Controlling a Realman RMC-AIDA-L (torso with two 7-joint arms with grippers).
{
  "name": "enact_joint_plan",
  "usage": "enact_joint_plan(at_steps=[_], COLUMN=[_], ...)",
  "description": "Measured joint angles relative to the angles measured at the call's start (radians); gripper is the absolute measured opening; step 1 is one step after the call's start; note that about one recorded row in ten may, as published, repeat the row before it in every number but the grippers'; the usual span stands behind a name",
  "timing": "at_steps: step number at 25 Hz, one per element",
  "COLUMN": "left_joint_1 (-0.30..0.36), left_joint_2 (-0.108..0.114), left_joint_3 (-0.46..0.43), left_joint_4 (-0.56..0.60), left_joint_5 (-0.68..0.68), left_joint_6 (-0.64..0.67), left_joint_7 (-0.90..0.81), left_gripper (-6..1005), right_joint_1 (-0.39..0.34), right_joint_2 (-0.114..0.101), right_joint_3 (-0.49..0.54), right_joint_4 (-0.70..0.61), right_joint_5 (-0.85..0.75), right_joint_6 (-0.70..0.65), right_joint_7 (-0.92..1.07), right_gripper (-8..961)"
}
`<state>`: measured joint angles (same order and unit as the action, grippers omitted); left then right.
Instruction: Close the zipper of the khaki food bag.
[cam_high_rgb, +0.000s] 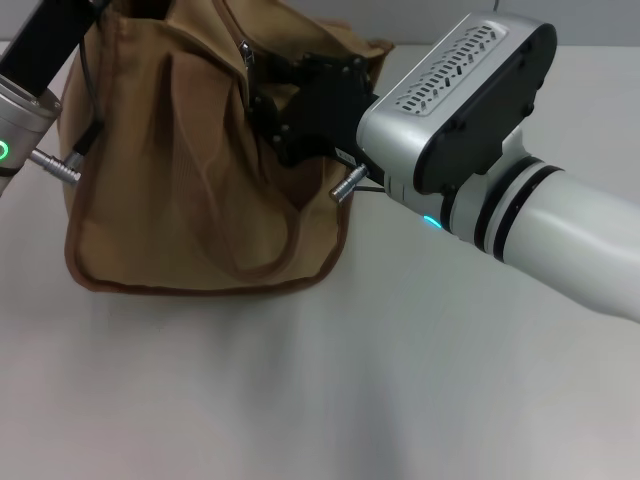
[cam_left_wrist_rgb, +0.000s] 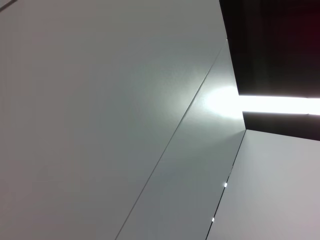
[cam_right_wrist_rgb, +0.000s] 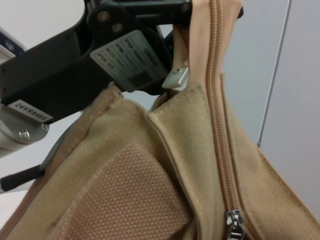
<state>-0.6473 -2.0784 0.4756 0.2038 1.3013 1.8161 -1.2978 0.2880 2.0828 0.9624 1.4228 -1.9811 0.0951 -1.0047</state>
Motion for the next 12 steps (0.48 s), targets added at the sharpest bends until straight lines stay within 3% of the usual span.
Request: enact_joint_plan(at_steps=[12], left_joint_1=[-0.003], left_joint_2=[0.0], left_joint_3=[0.003], left_joint_4=[-0.002], left_joint_5=[-0.001], left_joint_6=[0.0], left_joint_7=[0.0], left_gripper=[96], right_joint_1=[0.033], right_joint_2=[0.003], right_joint_3=[-0.002], right_joint_4=[-0.017], right_joint_5=[0.003], right_joint_6=[-0.002], right_joint_7=[0.0], right_gripper=[380])
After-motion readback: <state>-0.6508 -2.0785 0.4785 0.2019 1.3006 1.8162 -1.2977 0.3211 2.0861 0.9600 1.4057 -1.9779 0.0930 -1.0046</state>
